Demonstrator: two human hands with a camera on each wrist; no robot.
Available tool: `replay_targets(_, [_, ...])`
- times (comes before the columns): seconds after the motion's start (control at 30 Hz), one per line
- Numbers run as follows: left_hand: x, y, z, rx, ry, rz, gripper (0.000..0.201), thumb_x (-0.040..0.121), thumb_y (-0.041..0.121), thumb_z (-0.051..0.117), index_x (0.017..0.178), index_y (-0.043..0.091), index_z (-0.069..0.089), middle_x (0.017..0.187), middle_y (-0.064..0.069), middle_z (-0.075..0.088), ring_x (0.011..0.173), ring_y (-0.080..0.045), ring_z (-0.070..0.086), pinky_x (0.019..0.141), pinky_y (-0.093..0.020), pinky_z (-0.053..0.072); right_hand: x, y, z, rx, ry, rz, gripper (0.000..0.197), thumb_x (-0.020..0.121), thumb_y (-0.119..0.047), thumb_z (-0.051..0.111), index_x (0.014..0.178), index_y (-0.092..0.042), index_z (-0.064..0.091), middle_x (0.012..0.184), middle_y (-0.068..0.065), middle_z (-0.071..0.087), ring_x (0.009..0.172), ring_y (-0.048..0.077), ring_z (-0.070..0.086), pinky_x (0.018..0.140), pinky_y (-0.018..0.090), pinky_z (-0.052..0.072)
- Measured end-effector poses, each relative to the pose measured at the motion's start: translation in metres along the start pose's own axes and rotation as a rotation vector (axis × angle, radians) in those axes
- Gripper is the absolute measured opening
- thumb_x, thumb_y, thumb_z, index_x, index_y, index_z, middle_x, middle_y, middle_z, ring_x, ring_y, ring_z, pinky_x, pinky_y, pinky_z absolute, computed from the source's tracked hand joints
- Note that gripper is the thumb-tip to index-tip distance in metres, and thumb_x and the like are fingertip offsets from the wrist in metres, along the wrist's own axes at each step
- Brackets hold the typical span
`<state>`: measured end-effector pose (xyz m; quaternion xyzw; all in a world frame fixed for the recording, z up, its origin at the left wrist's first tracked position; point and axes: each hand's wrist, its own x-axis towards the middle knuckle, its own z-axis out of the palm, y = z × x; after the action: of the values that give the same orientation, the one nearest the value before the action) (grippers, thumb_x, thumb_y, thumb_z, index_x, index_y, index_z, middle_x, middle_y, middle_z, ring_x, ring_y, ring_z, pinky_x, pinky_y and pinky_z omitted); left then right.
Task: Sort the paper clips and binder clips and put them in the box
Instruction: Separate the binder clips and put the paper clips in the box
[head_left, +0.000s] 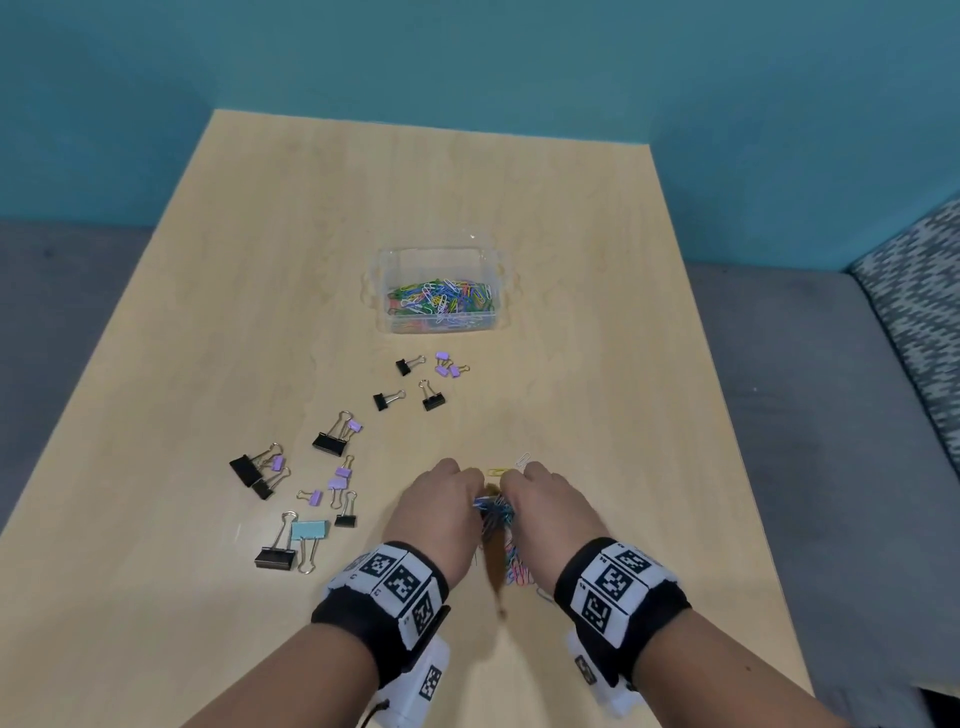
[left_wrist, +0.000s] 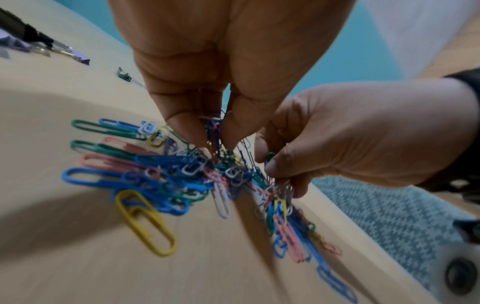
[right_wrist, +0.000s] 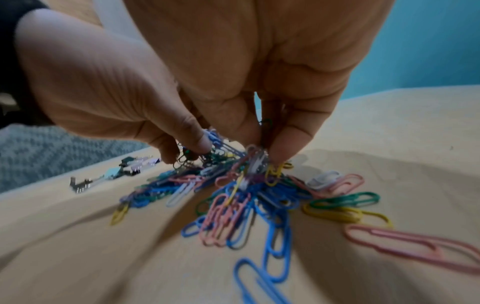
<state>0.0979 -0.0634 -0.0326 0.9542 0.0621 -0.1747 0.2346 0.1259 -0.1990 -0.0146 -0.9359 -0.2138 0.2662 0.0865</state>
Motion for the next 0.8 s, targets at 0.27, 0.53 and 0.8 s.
replay_targets(0.27, [0.001, -0.009, -0.017, -0.245, -0.022, -0.072, 0.016, 0.075, 0.011, 0.055, 0.077, 0.025, 0.064, 0.082, 0.006, 0.059, 0.072, -0.014, 0.057, 0.064, -0.028, 0.046, 0.013, 0.021, -0.009, 0.342, -0.058, 0.069, 0.021, 0.074, -0.001, 0.048, 0.082, -0.020, 0.055, 0.084, -0.001, 0.055, 0.077, 0.023, 0.055, 0.066, 0.035, 0.046])
replay_targets(0.53, [0.020, -0.017, -0.067, -0.958, -0.074, -0.265, 0.018, 0.075, -0.008, 0.066, 0.068, 0.008, 0.067, 0.058, -0.010, 0.062, 0.049, -0.018, 0.059, 0.054, -0.032, 0.050, 0.043, 0.025, -0.062, 0.917, -0.062, 0.120, 0.023, 0.075, 0.012, 0.057, 0.073, -0.011, 0.057, 0.067, 0.016, 0.055, 0.044, 0.015, 0.062, 0.039, 0.020, 0.041])
replay_targets(0.8, [0.119, -0.025, -0.144, -1.129, 0.161, -0.273, 0.024, 0.076, -0.017, 0.063, 0.072, 0.007, 0.057, 0.063, -0.012, 0.053, 0.044, -0.019, 0.051, 0.045, -0.022, 0.053, 0.147, 0.007, -0.142, 1.170, 0.170, 0.131, 0.030, 0.079, 0.019, 0.051, 0.070, -0.009, 0.053, 0.061, 0.011, 0.054, 0.045, 0.015, 0.059, 0.050, 0.027, 0.054])
